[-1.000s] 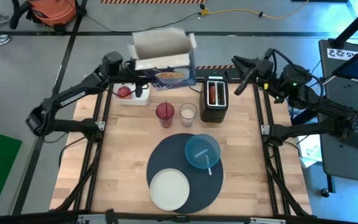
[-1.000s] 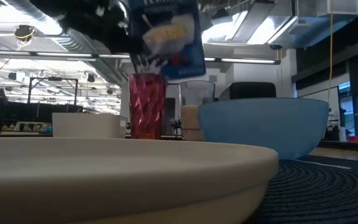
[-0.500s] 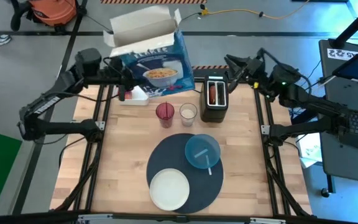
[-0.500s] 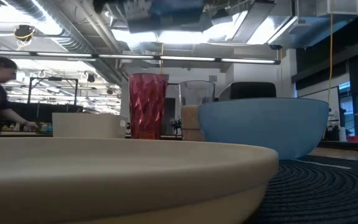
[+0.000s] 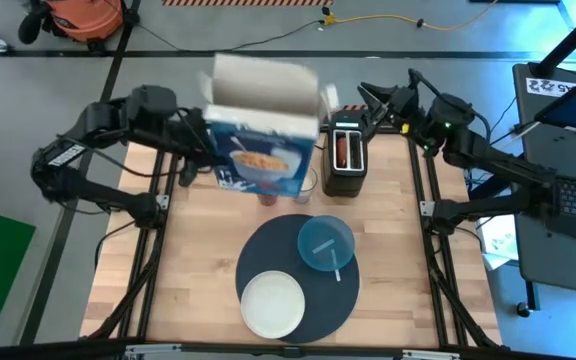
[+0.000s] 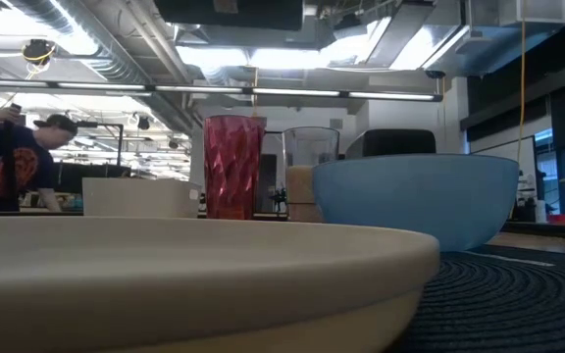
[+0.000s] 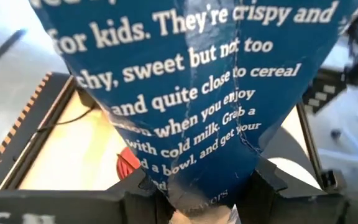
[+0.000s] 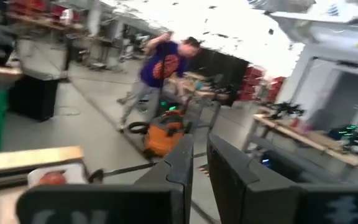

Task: Arrange a breakfast setting
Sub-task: Pour the cereal from the cereal box into the blue bowl

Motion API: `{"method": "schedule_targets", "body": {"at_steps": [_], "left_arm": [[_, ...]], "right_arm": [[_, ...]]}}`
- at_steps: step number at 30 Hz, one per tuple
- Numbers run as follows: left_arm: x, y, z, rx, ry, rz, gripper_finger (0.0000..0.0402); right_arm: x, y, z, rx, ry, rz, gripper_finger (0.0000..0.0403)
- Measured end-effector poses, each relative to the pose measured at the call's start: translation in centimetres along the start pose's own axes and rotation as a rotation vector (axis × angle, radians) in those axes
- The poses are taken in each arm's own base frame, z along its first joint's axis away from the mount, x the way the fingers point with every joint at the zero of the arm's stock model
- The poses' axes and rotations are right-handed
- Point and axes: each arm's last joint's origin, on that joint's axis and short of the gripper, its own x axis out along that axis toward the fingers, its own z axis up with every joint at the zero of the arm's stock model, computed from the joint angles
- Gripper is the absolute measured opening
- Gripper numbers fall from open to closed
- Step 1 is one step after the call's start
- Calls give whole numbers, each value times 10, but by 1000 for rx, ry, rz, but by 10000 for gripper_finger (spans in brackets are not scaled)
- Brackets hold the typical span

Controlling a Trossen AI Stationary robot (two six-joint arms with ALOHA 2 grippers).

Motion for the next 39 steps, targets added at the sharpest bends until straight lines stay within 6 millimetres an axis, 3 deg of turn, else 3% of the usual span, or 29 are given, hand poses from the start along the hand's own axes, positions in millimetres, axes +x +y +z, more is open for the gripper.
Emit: {"method": "schedule_targets", "body": {"at_steps": [10, 16, 25, 33, 39], "left_arm": [[35, -56, 13, -1, 104, 68, 122], [55, -91, 14, -28, 248, 83, 122], [76, -123, 3, -79, 475, 161, 122], [73, -151, -7, -17, 512, 65, 122], [67, -156, -7, 271, 413, 147, 119]], "right_arm": [[1, -16, -27, 65, 125, 386, 51], [-18, -28, -30, -8, 187, 403, 51], [-41, -48, -25, -66, 153, 393, 51], [-46, -50, -30, -95, 175, 444, 50], [-44, -48, -37, -94, 190, 462, 50]]}}
